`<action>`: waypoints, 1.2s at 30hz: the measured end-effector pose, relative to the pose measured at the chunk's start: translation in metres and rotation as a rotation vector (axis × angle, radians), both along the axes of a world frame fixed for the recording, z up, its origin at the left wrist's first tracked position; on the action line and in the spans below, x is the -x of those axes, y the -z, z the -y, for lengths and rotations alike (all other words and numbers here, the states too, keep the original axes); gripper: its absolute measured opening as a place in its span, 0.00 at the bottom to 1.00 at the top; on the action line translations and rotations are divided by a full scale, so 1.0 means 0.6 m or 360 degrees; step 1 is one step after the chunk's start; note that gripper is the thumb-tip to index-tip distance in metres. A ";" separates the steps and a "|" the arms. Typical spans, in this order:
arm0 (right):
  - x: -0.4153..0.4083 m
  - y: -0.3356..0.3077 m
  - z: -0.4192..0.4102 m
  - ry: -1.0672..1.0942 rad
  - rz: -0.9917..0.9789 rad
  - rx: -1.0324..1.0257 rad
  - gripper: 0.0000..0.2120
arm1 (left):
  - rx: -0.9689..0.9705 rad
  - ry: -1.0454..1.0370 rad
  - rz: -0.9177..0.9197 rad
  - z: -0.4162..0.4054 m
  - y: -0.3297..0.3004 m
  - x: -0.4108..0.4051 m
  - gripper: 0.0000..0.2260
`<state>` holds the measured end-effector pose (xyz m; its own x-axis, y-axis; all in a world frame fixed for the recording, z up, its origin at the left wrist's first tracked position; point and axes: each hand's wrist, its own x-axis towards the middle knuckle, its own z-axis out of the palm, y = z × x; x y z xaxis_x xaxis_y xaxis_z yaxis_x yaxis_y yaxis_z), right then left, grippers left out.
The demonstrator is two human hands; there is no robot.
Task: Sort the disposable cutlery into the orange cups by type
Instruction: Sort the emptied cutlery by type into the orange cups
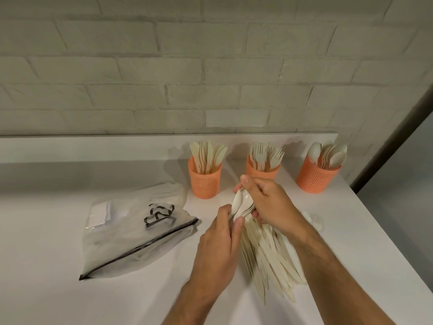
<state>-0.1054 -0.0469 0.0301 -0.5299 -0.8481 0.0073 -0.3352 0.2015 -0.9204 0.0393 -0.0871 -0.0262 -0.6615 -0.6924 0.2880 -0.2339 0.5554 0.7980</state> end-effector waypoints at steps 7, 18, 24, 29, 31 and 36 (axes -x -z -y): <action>0.010 0.002 -0.004 -0.0221 -0.0213 -0.0218 0.08 | 0.0422 -0.0043 0.0163 -0.005 -0.001 0.005 0.10; 0.059 -0.011 -0.046 -0.0289 -0.0066 -0.0047 0.05 | -0.1024 0.0482 0.0123 0.024 -0.022 0.041 0.08; 0.121 -0.041 -0.068 -0.0306 -0.0027 -0.0069 0.05 | -0.0293 0.0275 0.0152 0.013 -0.030 0.108 0.05; 0.237 -0.132 -0.090 0.0132 -0.0656 -0.0166 0.03 | -0.0223 0.0200 0.0215 0.049 0.014 0.117 0.21; 0.287 -0.170 -0.097 0.0324 -0.0953 -0.0270 0.04 | -0.0034 0.0008 0.0207 0.069 0.063 0.100 0.17; 0.370 -0.169 -0.087 0.0576 -0.1019 -0.0507 0.04 | 0.0097 -0.0152 0.0237 0.068 0.136 0.065 0.13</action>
